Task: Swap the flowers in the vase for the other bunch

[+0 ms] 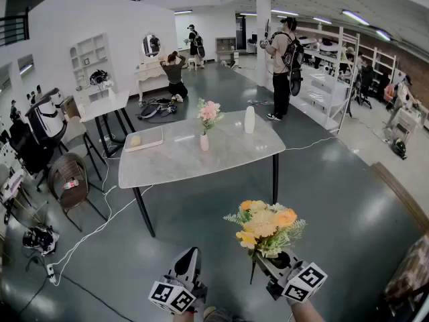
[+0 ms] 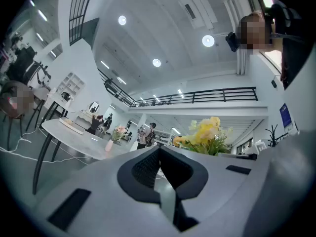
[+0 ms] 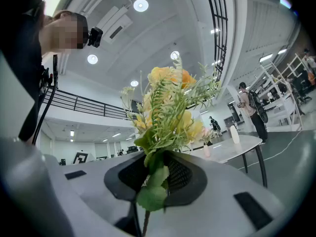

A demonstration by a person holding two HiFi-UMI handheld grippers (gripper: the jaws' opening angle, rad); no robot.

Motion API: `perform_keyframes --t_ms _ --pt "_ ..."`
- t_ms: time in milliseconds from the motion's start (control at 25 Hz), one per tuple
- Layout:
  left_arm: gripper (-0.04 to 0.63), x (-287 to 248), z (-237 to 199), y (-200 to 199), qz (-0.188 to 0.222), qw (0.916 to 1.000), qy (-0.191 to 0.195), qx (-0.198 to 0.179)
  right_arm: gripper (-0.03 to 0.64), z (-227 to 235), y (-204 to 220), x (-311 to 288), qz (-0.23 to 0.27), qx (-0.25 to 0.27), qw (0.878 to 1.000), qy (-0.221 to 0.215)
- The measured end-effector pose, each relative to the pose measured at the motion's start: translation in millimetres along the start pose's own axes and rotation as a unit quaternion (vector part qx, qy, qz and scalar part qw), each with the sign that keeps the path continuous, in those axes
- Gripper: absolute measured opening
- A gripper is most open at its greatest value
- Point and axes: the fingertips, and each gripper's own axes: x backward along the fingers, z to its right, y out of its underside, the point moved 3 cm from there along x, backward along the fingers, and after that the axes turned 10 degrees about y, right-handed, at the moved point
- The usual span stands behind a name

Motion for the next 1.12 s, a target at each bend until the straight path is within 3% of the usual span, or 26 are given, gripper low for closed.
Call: perform_keyframes --t_ms 280,560,840,1120 --pt "0.014 -5 32 10 0.002 0.9999 0.012 -0.006 0.094 9 -1 34 0.008 -0.004 1.000 0.010" --pt "0.014 -7 31 8 -0.002 0.9998 0.000 -0.019 0.094 12 -1 33 0.010 -0.008 1.000 0.010" --pt "0.014 -24 -11 14 -0.009 0.9994 -0.028 -0.018 0.095 25 13 -9 -0.012 -0.004 1.000 0.018" --pt "0.014 -62 -70 16 -0.015 0.9997 -0.017 -0.013 0.095 49 24 -74 -0.019 -0.004 1.000 0.009"
